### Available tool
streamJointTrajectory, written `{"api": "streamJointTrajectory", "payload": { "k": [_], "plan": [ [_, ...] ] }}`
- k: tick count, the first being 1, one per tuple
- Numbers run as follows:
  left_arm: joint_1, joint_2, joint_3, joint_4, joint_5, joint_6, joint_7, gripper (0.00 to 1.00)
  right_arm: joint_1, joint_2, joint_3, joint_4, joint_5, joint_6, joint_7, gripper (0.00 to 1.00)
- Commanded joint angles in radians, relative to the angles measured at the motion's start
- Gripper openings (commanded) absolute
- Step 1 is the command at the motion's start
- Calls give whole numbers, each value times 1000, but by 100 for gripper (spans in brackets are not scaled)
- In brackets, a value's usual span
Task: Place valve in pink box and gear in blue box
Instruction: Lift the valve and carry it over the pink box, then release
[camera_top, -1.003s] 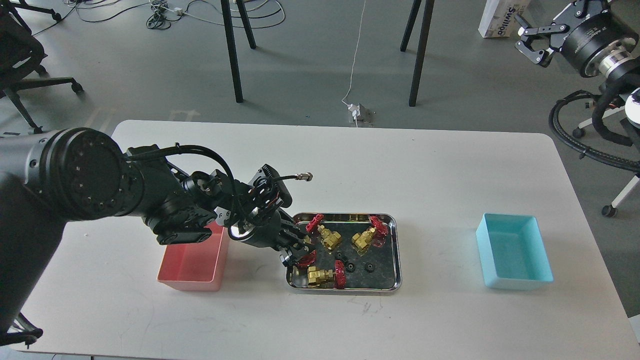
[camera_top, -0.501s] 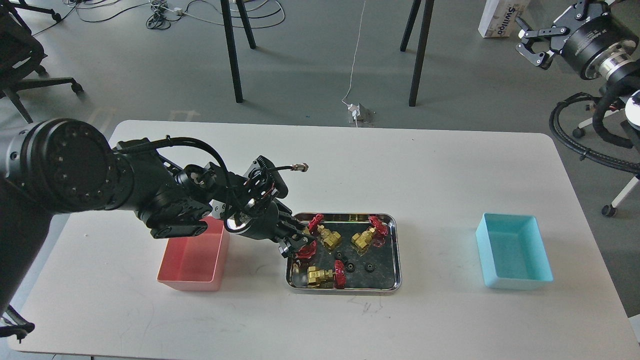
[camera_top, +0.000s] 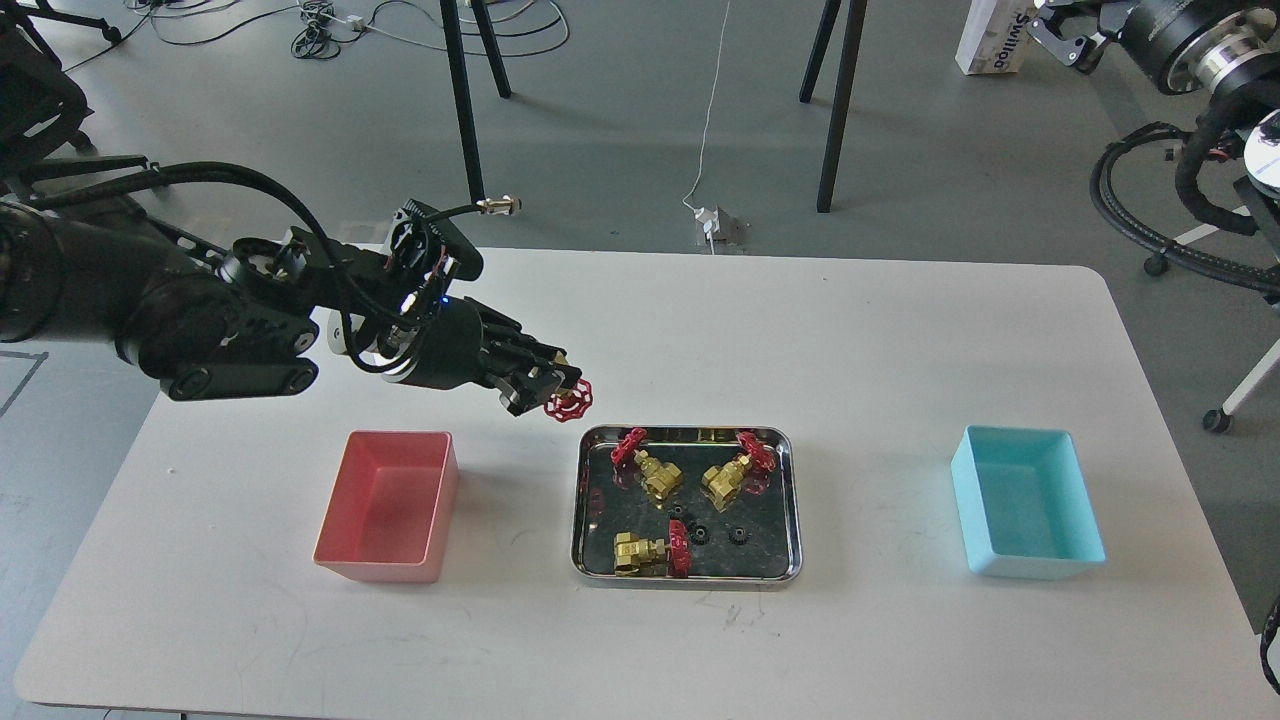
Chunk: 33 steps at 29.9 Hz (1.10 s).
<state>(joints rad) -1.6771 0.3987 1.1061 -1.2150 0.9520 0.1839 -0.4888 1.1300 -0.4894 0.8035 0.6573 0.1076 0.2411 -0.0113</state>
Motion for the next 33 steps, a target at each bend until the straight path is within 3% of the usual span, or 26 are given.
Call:
{"api": "streamJointTrajectory", "payload": {
  "k": [1,8,12,25,33],
  "plan": [
    [-41,164,-5,-70,86,0,0,17,69,31,-20,-4,-2,-51,-1,100],
    [-10,416,-6,-167,313,2,0,17,131,51,-122,-13,-3,-207,-1,100],
    [63,476,-21,-167,344,9,0,17,128,51,-138,-13,-2,-218,-1,100],
    [293,437,-170,-52,364,6,0,17,103,51,-139,-11,0,-218,-1,100],
    [344,382,-189,11,363,3,0,17,83,49,-139,-11,0,-218,-1,100]
  ]
}}
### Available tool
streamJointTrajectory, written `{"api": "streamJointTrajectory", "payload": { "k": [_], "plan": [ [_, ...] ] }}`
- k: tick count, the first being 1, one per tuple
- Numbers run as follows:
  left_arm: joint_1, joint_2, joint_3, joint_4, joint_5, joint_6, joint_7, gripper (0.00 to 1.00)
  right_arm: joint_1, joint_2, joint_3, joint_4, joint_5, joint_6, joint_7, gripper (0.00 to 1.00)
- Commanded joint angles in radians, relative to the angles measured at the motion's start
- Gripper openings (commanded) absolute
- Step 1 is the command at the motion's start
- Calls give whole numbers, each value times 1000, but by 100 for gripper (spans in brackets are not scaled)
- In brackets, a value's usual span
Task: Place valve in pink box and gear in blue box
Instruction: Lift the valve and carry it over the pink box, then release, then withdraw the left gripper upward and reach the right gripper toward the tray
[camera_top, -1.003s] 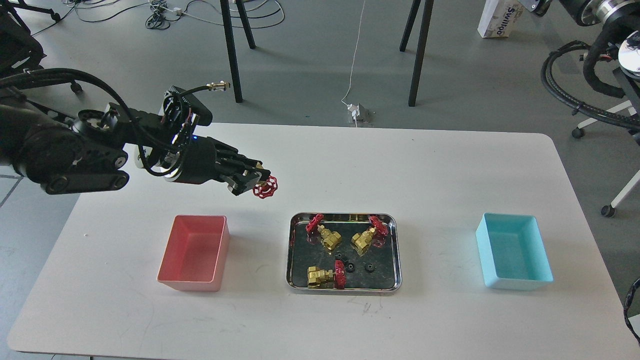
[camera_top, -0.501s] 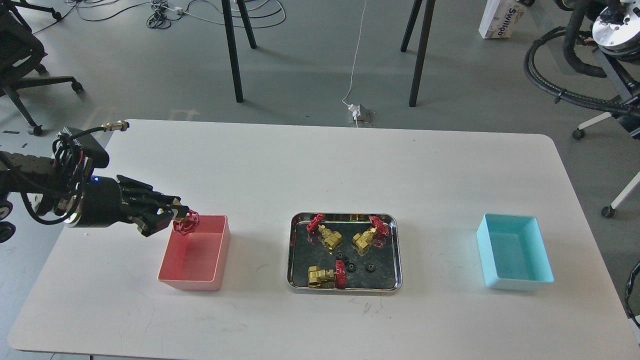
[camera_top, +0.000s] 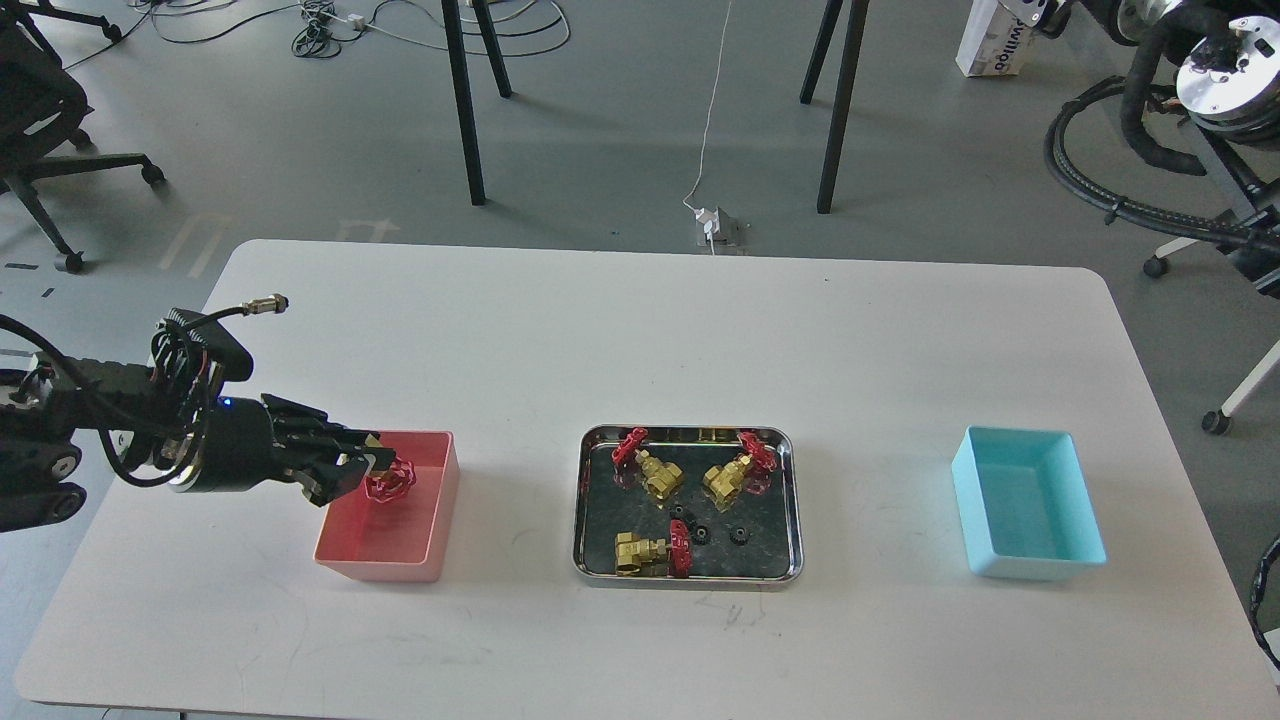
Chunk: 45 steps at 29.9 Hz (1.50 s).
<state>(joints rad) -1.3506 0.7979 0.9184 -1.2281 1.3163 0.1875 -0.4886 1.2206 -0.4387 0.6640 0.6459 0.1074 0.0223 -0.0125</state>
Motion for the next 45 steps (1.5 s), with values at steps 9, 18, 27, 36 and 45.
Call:
{"api": "streamJointTrajectory", "payload": {
  "k": [9,18,27,36,45],
  "plan": [
    [97,-83,-6,134,-2,0,0,20,-18,-3,2,0,2,1,0,100],
    [103,-86,-16,134,0,1,0,39,-36,-3,3,1,2,1,0,100],
    [102,-74,-93,122,-5,-5,0,61,-39,-9,3,1,2,2,-1,100],
    [100,33,-436,44,-168,-176,0,70,-65,-18,-12,11,-9,114,-4,100],
    [136,87,-942,-91,-811,-537,0,75,51,-22,-288,99,-603,295,-6,100]
  ]
}}
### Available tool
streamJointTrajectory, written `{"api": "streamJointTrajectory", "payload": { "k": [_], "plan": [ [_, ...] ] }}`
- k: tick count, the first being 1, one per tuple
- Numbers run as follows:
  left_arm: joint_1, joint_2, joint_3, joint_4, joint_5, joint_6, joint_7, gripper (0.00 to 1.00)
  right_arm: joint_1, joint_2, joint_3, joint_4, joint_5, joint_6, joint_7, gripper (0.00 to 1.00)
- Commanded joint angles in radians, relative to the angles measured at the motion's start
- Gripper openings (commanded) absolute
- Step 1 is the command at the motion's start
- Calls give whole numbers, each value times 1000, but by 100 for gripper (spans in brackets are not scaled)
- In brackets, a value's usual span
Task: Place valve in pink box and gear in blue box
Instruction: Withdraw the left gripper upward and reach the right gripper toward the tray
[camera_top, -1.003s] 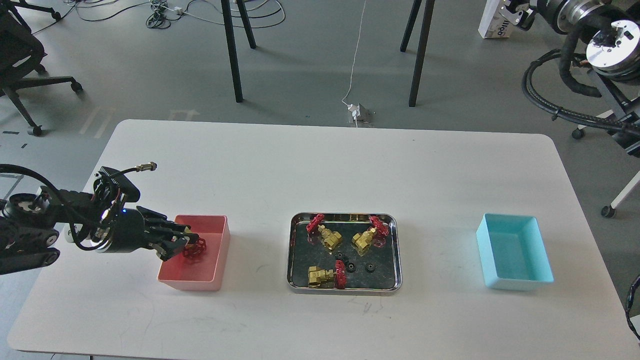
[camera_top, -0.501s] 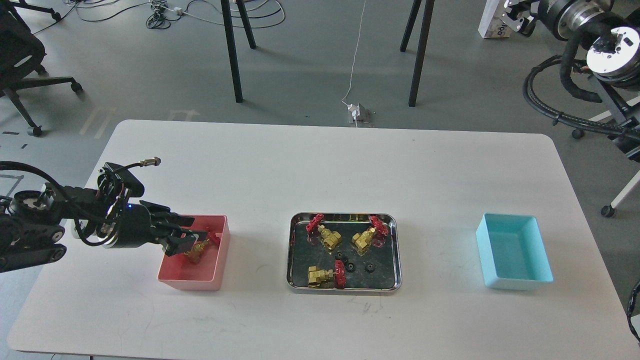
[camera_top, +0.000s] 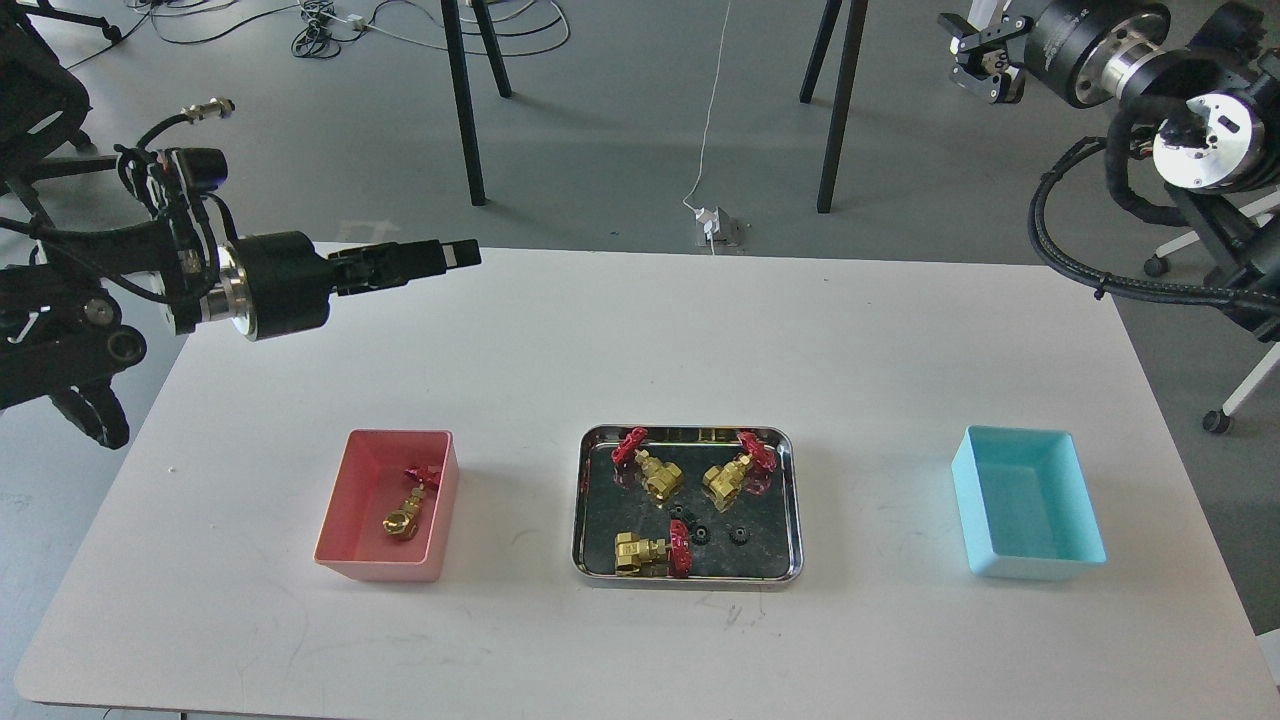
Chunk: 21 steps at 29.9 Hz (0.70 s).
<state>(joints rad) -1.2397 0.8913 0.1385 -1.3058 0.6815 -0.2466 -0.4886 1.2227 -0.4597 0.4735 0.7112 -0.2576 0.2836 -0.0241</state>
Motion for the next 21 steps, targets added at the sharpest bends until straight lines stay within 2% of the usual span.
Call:
{"api": "streamJointTrajectory", "payload": {
  "k": [1,5,7,10,15,18,21],
  "plan": [
    [34,-14,-228,-13,-230,-134,0,75,70,0,-139,56,-321,58,6,100],
    [55,-64,-407,-6,-417,-238,0,76,126,-2,-316,203,-538,156,7,100],
    [57,-80,-439,-1,-468,-242,0,77,161,-13,-439,310,-627,204,7,100],
    [63,-127,-442,6,-476,-242,0,78,240,-30,-597,454,-715,205,7,100],
    [149,-199,-456,22,-471,-242,0,80,351,-14,-840,675,-801,205,7,100],
    [204,-233,-488,37,-470,-242,0,81,347,59,-930,706,-892,205,6,97],
    [247,-258,-530,49,-470,-242,0,81,331,128,-983,696,-979,205,6,85]
  ]
}}
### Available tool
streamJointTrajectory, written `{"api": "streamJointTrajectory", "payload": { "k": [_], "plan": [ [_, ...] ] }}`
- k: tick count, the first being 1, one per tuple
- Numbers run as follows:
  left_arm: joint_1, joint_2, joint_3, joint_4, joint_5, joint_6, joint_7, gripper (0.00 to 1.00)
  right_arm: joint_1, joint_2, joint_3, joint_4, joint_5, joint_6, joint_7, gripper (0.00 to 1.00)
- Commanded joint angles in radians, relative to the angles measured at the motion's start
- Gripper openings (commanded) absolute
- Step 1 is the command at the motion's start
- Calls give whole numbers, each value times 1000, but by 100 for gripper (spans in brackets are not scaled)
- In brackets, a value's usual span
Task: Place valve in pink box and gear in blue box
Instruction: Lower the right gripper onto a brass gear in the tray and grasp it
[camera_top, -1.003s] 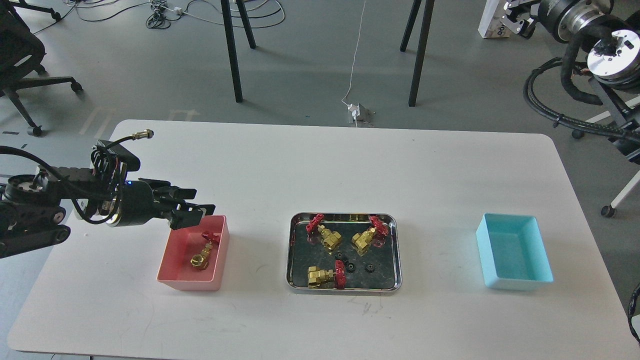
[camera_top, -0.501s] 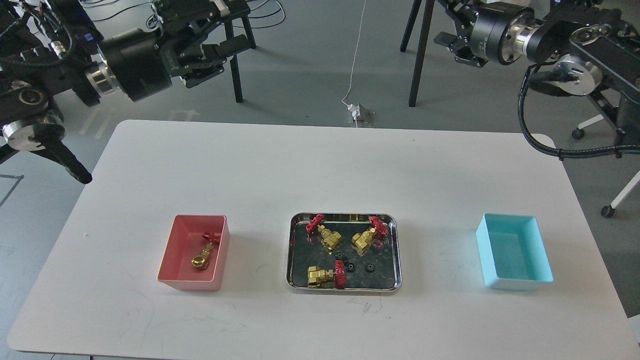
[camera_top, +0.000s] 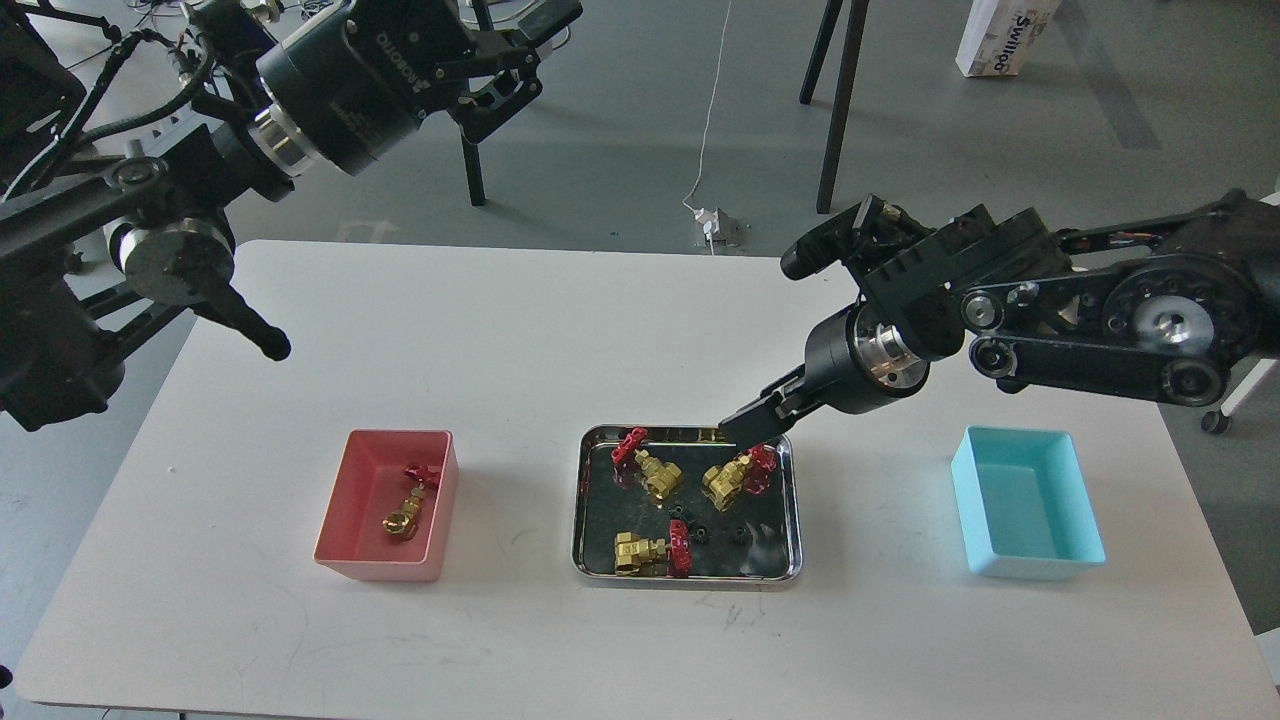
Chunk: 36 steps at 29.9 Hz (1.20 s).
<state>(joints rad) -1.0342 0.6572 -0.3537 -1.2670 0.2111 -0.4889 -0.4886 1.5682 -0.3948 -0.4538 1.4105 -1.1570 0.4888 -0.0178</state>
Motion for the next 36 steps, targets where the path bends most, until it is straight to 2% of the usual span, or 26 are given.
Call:
{"api": "streamJointTrajectory", "payload": {
  "k": [1,3,5,11,36],
  "plan": [
    [54,-27,-45,12,2,0,0,82,-25,71,-71,-13,-96,0,-1,79],
    [72,-27,-56,12,2,0,0,82,-51,106,-86,-36,-113,0,-2,66],
    [80,-27,-56,12,2,0,0,82,-77,154,-94,-65,-121,0,-7,62],
    [106,-24,-56,12,2,0,0,82,-135,226,-114,-192,-130,0,-11,59],
    [140,-33,-57,12,2,0,0,84,-206,372,-134,-312,-133,0,-11,51]
  ]
}}
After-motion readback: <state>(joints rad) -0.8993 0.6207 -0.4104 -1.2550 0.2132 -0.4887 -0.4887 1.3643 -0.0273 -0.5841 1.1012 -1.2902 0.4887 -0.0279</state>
